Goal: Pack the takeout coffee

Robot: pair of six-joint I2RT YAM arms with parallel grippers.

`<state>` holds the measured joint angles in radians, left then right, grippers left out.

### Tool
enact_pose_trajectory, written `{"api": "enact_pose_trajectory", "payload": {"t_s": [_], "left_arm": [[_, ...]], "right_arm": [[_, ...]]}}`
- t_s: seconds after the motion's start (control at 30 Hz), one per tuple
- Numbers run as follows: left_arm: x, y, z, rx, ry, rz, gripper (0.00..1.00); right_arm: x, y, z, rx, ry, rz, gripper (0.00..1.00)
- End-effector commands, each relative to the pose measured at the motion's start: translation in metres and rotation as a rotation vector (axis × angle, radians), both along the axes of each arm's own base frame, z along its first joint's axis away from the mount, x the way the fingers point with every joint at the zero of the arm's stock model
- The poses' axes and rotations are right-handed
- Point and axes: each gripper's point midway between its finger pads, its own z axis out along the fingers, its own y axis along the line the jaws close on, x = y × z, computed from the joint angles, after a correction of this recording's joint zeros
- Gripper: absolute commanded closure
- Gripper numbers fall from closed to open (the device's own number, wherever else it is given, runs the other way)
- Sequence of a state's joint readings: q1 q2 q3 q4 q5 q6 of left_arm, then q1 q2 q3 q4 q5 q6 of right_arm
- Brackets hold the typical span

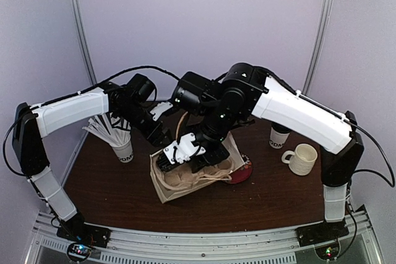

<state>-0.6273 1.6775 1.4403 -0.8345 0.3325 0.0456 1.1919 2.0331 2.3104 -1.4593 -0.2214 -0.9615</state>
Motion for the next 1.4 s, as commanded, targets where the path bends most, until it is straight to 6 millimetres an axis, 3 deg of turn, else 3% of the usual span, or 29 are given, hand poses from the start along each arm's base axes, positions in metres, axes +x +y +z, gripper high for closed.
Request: {"api": "enact_pose_trajectory", "payload": {"t_s": [0.0,0.33,0.6,0.7,0.8,0.87,0.97,1.07,1.37], "left_arm": [[-0.032,-0.026,0.014,-0.188,0.099,-0.182,0.25],[-0.074,-0.042,0.023,-0.341,0.281,-0.340,0.32],[-0.089,-0.054,0.041,-0.447,0.378,-0.411,0.35],[-0.061,-0.045,0.025,-0.300,0.245,-0.297,0.32],[-0.037,-0.032,0.022,-0.250,0.174,-0.202,0.30],[-0.010,-0.013,0.005,-0.097,0.079,-0.079,0.29],[0.009,0.020,-0.023,0.121,0.018,0.029,0.30],[0.005,0.026,-0.039,0.170,0.055,0.032,0.33],[-0.038,0.004,-0.075,0.148,0.246,-0.131,0.36]], "right_arm": [[-0.015,-0.003,0.007,-0.007,0.019,0.019,0.76],[0.000,0.004,0.009,0.009,-0.051,-0.009,0.76],[0.007,0.007,0.006,0.005,-0.079,-0.018,0.76],[0.008,0.008,0.008,0.012,-0.084,-0.018,0.76],[0.007,0.009,0.009,0.015,-0.086,-0.012,0.76],[0.008,0.010,0.008,0.015,-0.093,-0.011,0.76],[0.010,0.011,0.006,0.013,-0.100,-0.010,0.77],[0.010,0.012,0.006,0.013,-0.103,-0.009,0.77],[0.012,0.014,0.008,0.023,-0.112,-0.008,0.77]]}}
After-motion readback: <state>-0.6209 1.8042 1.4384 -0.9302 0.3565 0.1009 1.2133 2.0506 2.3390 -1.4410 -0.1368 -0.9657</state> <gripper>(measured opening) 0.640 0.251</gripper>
